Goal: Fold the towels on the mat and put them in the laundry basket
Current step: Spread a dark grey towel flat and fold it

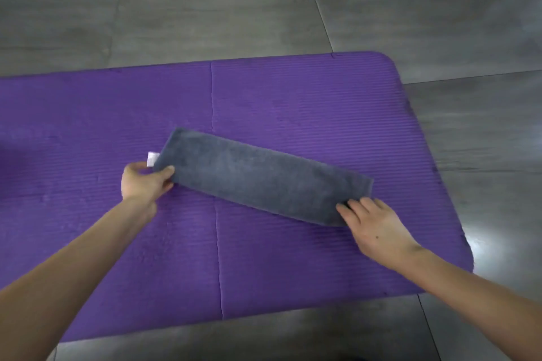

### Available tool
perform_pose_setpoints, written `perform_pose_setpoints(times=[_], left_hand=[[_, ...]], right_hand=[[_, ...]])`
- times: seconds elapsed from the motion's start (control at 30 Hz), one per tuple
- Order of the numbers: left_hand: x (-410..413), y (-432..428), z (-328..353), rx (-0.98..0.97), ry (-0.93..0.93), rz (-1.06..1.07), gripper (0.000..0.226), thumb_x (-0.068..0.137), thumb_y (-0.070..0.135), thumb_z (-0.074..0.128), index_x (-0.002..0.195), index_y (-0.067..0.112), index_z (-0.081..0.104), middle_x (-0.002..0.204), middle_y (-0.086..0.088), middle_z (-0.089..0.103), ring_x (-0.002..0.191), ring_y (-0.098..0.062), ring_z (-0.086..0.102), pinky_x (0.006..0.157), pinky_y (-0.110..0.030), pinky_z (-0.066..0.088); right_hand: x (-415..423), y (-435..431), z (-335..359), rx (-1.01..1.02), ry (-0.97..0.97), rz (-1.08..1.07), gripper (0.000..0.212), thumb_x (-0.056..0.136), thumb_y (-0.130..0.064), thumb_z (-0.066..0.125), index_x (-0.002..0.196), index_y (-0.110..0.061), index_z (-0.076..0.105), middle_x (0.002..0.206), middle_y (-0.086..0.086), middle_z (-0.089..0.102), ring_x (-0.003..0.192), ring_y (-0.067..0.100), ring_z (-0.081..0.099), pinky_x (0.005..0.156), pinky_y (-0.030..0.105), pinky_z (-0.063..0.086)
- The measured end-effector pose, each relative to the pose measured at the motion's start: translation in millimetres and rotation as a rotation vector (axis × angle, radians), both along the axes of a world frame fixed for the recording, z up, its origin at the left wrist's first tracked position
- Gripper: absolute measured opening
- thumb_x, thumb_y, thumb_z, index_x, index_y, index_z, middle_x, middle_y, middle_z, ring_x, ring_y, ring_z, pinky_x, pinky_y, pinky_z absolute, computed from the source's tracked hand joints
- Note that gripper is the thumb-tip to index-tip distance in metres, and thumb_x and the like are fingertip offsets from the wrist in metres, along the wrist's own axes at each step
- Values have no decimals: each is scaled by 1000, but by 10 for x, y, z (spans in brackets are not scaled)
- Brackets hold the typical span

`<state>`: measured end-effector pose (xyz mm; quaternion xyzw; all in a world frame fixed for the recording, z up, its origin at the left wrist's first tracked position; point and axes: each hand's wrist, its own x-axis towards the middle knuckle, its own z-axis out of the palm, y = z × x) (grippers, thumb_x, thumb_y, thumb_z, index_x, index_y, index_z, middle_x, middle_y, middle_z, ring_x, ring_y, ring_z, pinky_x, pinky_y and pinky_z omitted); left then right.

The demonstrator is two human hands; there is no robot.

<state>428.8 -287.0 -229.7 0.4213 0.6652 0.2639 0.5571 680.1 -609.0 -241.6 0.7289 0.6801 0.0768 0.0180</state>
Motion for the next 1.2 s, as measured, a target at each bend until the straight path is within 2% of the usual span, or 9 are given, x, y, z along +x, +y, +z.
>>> perform_pose_setpoints(times=[0.17,0.27,0.33,0.43,0.63,0.73,0.93,1.1,1.2], left_hand=[[552,344,-32,102,-135,-177,63,86,-2,61,140,9,30,114,-8,59,85,-11,58,91,-28,48],[547,57,16,670,361,-662,53,80,0,62,130,13,50,117,-1,56,100,-18,55,92,-27,39],[337,-342,59,1115,370,-1046,43,73,1,58,114,13,61,111,-7,62,103,-26,56,93,-30,36],[-133,-1033,40,1312,243,-1485,34,74,14,57,108,16,63,110,-4,60,105,-21,51,92,-31,39],[-283,-1567,-242,1359,331,-1406,37,77,37,62,106,18,51,94,-2,64,91,-17,51,83,-30,41],[-248,-1585,-284,1453,311,-1359,24,75,30,56,95,17,50,84,-3,60,82,-20,47,76,-34,48],[-326,-1479,-215,1114,110,-1378,28,75,28,58,100,18,49,101,3,44,88,-13,47,81,-22,44],[-315,-1347,66,676,-64,-1175,17,79,30,57,95,34,54,93,12,55,85,-4,55,80,-12,44],[-254,-1214,114,362,-152,-900,16,73,46,56,89,45,57,92,13,64,84,-4,60,75,-19,49]], right_hand=[[-726,75,27,29,191,73,67,41,-21,80,104,-8,60,64,2,63,54,18,57,46,26,47],[-1094,203,70,43,359,25,53,47,-21,79,97,-11,64,59,-1,63,49,14,57,41,21,45],[-1258,282,124,46,494,-29,47,54,-22,77,97,-16,58,57,-5,62,47,10,57,40,20,45],[-1367,379,196,54,671,-119,38,59,-26,68,93,-19,52,59,-4,64,50,13,61,43,19,45],[-1286,357,305,-111,920,-223,47,74,-45,69,108,-17,51,97,-3,68,89,15,65,76,31,50],[-1191,231,222,-96,693,-29,62,64,-64,58,113,-26,48,105,-8,65,98,11,60,85,35,48],[-923,39,-7,-191,385,184,90,62,-61,67,137,-21,38,137,-1,52,131,13,41,107,48,22],[-911,275,177,135,834,-58,51,75,-41,67,119,-26,48,112,-22,59,111,-11,49,111,27,25],[-896,583,329,195,1155,-284,31,77,-30,75,104,-27,59,96,-25,63,101,-15,51,92,7,36]])
